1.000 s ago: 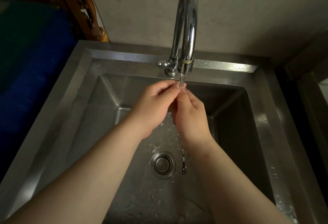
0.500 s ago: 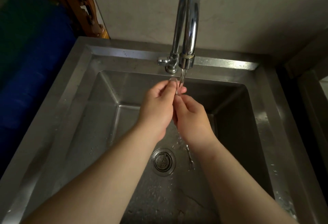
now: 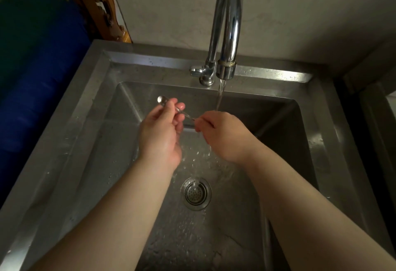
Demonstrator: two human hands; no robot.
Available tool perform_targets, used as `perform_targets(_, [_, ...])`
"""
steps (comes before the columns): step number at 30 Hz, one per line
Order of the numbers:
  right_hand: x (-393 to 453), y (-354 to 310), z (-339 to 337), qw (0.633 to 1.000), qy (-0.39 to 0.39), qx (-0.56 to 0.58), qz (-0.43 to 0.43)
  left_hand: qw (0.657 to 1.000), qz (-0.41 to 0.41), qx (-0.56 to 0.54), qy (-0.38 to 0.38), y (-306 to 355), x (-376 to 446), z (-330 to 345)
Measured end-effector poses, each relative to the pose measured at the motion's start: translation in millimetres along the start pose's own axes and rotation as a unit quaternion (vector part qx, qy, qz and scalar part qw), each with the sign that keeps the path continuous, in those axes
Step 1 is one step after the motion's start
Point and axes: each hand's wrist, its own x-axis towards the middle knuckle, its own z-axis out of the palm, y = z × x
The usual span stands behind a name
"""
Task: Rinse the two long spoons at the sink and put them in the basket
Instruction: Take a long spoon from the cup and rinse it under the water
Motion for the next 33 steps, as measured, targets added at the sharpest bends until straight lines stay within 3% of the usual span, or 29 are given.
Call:
perform_targets(7, [-3,14,-14,0.998,-0.019,-0.052,0.004,0.998,0.006,-0.035,0.046,9,6,-8])
perform_targets(17, [-9,43,-38,0.987,0.017,-0.162,0.014,0.993,-0.009,-0.050,0.104,21,17,-21])
perform_targets(23, [-7,33,-40,0.995,0.090,0.023,0.021,0.985,-0.064,-0.076,0.141,15,24,-36])
perform_targets(27, [-5,11,-35,0.975,0.118,0.190,0.007,0.971,-0.124,-0.112,0.171,-3,24,-51])
perform_targets(33, [-2,-9,-20,0.970,0.143,0.193,-0.034,0.939,-0.245,-0.159,0.183,-41,14,-62])
